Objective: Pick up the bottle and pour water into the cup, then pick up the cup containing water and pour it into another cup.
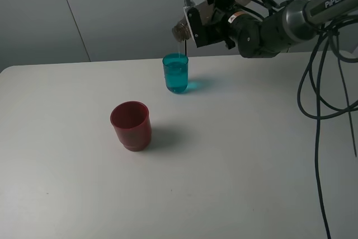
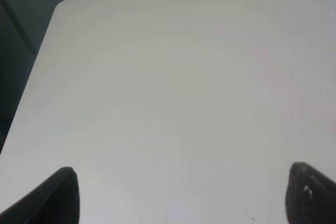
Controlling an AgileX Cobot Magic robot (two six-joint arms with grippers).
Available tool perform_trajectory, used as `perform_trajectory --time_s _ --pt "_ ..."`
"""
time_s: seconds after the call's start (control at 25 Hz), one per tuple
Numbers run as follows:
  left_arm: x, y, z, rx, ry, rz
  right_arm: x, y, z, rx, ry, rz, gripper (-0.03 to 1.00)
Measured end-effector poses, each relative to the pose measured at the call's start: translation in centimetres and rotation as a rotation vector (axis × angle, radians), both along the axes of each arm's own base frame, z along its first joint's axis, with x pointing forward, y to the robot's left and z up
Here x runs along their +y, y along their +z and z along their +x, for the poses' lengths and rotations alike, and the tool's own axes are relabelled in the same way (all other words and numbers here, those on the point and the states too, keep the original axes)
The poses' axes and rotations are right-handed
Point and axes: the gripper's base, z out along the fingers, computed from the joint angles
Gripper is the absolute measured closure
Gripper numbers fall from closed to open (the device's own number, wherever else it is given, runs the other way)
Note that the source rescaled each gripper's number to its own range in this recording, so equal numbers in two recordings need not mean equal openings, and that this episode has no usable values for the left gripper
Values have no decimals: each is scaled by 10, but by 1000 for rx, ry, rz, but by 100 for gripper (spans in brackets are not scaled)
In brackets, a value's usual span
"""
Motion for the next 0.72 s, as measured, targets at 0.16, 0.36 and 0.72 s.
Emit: perform_trajectory --time_s 0.16,0.36,0.72 --pt "0 0 0 0 0 0 0 -3 0 90 -33 194 93" --pt "0 0 0 0 0 0 0 -13 -4 219 -99 351 93" --pt "0 0 0 0 0 0 -11 4 -29 381 -247 952 93"
